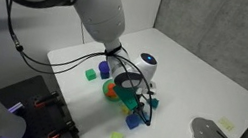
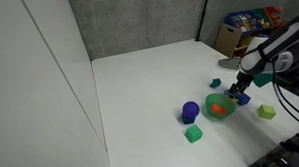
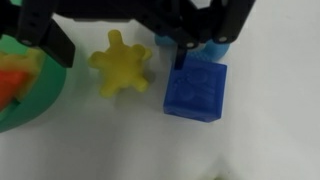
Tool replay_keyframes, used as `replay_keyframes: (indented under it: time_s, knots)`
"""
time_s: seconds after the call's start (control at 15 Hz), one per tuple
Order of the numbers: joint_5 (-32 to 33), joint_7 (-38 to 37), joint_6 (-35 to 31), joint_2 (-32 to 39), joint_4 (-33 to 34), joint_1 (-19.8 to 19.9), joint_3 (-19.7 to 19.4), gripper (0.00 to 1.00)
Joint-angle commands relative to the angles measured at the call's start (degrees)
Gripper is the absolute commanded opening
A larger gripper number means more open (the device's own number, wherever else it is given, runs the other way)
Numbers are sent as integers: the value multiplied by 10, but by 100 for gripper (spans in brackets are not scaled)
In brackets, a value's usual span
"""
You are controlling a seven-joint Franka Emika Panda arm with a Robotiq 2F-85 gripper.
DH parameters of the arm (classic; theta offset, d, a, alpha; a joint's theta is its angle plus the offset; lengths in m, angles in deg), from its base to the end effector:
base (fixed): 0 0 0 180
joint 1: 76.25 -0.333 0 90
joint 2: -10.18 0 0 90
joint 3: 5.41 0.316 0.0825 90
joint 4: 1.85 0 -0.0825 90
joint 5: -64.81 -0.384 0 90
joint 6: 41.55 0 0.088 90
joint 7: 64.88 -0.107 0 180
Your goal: Put the orange toy in the green bowl
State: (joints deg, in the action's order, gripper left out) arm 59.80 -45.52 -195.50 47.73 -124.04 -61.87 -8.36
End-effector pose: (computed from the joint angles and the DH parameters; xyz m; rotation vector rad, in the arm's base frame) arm 0.5191 -0.1669 0.0868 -3.1041 0.0558 0.1448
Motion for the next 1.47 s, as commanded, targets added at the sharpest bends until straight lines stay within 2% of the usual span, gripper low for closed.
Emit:
replay_keyframes:
  time_s: [0.0, 0.8, 1.33, 1.4]
  knots:
    - [10, -1, -2, 14, 16, 15, 15, 100]
    - [44, -5, -47, 49, 32, 5, 17, 100]
    - [58, -5, -52, 55, 26, 2, 26, 100]
    - [61, -5, -50, 55, 26, 1, 25, 75]
